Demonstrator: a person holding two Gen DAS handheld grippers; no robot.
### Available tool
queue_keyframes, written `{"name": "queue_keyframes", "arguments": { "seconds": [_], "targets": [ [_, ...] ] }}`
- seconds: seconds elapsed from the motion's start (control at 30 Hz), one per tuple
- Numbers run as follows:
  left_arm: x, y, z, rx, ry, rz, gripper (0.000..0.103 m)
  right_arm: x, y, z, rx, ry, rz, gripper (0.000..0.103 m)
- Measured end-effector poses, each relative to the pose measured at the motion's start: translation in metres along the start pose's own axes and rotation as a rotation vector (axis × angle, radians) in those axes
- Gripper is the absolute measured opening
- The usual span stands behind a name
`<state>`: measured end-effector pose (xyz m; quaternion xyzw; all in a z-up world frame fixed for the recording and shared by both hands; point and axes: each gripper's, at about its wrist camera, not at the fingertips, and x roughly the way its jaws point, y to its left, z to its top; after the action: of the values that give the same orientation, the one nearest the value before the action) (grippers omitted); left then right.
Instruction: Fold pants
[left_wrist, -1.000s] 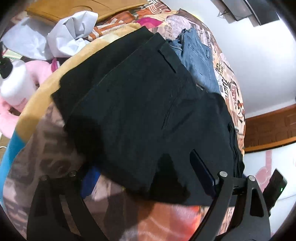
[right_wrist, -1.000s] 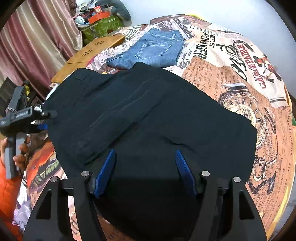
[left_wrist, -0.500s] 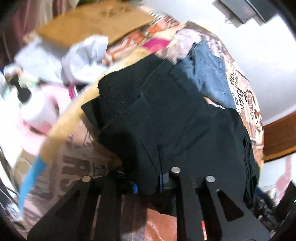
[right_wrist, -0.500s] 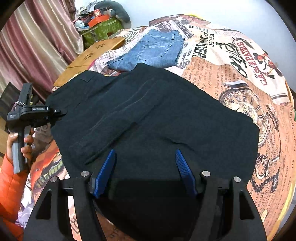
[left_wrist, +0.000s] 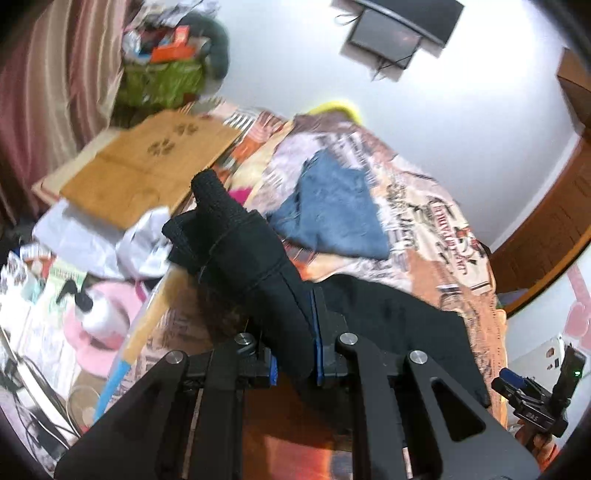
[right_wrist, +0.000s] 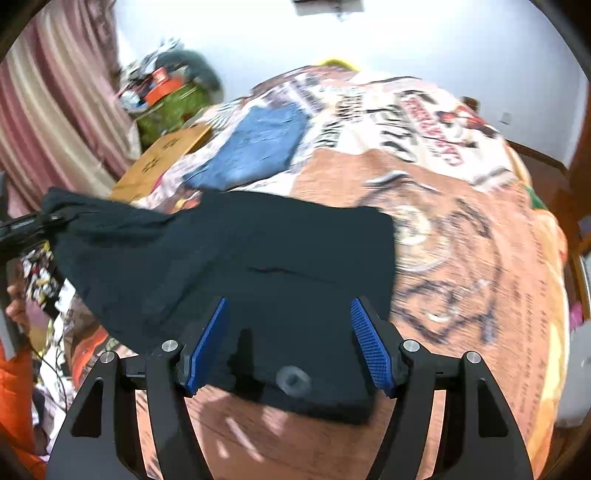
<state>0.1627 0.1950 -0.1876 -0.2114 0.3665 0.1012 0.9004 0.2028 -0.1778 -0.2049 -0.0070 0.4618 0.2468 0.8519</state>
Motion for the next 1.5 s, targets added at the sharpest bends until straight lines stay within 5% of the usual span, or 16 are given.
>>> {"name": "queue_keyframes", "arguments": {
  "seconds": [0.27,0.4,0.77,1.03,1.33,1.5],
  "targets": [
    [-0.026,-0.068,0.018,0.157,-0.083,-0.021,0.014,0.008,-0.054,-0.026,0.123,0.045,-0.089,0.065],
    [-0.025,-0.109,0.024,0.228,-0.096,-0.049,0.014,0.025,-0.065,-0.033,0.141,0.098,-0.044,0.065],
    [0.025,-0.218,0.024,0.316,0.023,-0.265,0.013,0.023,-0.063,-0.040,0.149,0.065,0.009,0.065],
    [0.086,-0.306,-0.048,0.556,0.210,-0.335,0.013,0.020,-0.065,-0.042,0.167,0.061,0.045,0.065],
    [0.118,-0.302,-0.122,0.672,0.388,-0.328,0.016,0.004,-0.074,-0.052,0.232,0.051,0.069,0.065],
    [0.105,-0.301,-0.129,0.736,0.400,-0.313,0.051,-0.001,-0.075,-0.054,0.238,0.048,0.052,0.065]
  ]
}}
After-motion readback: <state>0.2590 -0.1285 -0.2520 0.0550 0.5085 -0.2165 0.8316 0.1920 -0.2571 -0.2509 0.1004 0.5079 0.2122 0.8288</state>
